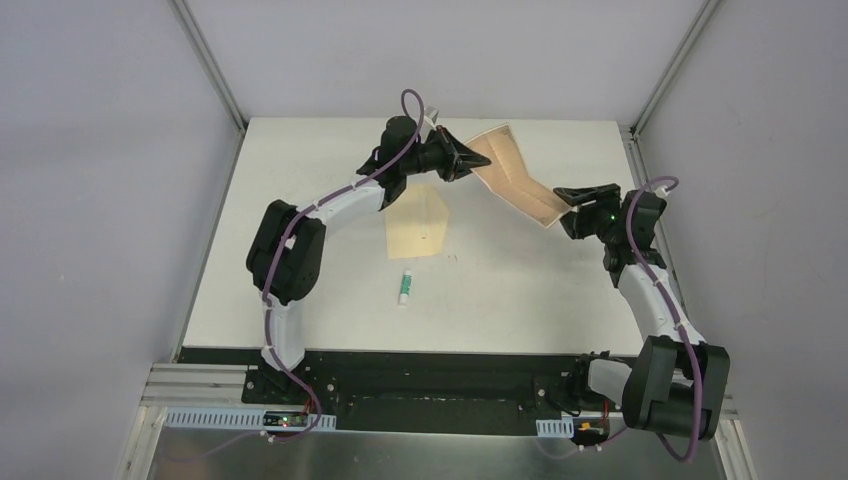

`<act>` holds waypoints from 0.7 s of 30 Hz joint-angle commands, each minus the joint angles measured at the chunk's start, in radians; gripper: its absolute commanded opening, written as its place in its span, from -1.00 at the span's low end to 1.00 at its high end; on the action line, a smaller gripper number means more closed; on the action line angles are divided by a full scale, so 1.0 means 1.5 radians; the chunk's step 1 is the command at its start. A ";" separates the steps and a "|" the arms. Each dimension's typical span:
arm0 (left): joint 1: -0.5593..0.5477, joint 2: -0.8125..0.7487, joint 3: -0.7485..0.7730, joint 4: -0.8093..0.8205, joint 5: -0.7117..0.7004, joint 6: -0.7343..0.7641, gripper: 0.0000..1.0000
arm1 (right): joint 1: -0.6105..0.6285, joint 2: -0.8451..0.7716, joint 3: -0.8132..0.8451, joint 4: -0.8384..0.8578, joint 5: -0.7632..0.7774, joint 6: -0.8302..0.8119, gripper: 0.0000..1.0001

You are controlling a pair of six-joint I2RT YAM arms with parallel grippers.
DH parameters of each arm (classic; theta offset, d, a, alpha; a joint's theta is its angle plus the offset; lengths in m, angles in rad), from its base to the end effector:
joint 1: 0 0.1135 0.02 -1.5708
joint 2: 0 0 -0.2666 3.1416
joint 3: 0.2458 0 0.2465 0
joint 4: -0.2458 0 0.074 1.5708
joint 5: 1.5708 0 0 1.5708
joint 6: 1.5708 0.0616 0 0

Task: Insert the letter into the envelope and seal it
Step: Fold the letter.

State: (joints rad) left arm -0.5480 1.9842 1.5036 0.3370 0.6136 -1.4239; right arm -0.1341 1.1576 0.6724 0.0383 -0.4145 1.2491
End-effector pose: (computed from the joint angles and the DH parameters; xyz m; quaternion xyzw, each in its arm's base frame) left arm 0.3997 -0.2855 0.2825 -0.1266 0.7365 -0.6463 0.1541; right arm 0.2709 -0.0115 0.2429 0.4437 0.7078 0.4236 0.3504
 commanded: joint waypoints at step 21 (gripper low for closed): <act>0.013 -0.134 0.107 -0.285 0.101 0.360 0.21 | 0.009 0.025 0.176 0.049 -0.074 -0.102 -1.00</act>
State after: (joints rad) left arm -0.5346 1.8576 1.5860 -0.0002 0.7010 -1.0328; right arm -0.1337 1.1675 0.8402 0.0738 -0.4839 1.1847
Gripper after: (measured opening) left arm 0.562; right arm 0.006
